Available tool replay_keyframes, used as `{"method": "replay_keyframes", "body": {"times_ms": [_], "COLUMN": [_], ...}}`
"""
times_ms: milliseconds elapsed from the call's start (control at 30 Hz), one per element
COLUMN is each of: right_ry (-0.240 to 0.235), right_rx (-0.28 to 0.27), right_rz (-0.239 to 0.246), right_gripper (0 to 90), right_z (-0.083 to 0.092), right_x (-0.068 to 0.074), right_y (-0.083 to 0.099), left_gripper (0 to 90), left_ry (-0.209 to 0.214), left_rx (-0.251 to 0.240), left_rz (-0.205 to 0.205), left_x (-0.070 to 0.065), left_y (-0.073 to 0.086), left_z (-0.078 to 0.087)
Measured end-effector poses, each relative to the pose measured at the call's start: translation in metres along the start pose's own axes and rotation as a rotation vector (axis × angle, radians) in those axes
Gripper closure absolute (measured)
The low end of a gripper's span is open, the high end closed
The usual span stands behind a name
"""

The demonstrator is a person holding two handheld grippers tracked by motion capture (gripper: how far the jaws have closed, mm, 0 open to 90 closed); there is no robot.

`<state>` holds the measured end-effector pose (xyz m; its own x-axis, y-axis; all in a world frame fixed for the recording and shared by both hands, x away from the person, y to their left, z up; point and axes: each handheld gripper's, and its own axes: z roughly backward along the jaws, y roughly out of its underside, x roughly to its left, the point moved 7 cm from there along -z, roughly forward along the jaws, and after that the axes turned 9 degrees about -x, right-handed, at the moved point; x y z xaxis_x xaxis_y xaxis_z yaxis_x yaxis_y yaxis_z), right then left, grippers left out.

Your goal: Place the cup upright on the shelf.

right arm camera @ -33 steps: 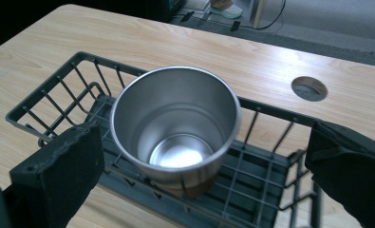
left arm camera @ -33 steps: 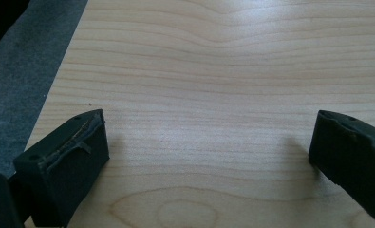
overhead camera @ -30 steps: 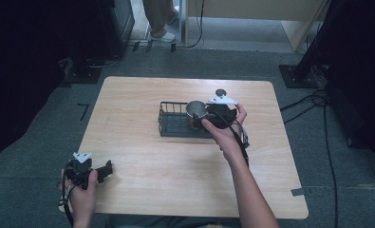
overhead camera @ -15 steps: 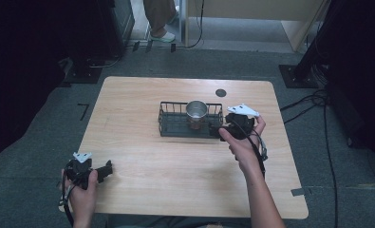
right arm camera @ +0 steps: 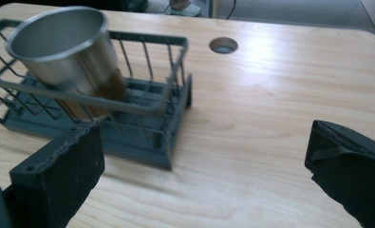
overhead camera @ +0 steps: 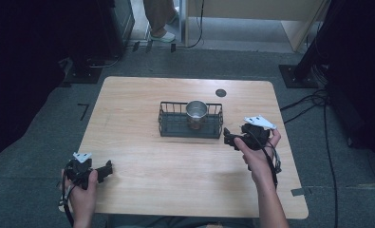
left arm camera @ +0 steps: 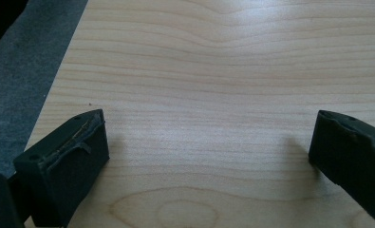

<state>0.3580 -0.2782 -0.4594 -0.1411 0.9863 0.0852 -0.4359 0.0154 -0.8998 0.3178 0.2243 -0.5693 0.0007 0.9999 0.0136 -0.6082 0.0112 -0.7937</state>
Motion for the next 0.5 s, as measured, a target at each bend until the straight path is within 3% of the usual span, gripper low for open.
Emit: {"method": "replay_keyframes", "body": {"times_ms": [500], "right_ry": [0.094], "right_rx": [0.052], "right_rz": [-0.052], "right_gripper": [0.0], "right_z": [0.018], "right_x": [-0.048], "right_y": [0.056], "left_gripper": [0.0], "left_ry": [0.000], "left_rx": [0.000], "left_rz": [0.000], "left_x": [0.000], "left_y": [0.000], "left_z": [0.000]}}
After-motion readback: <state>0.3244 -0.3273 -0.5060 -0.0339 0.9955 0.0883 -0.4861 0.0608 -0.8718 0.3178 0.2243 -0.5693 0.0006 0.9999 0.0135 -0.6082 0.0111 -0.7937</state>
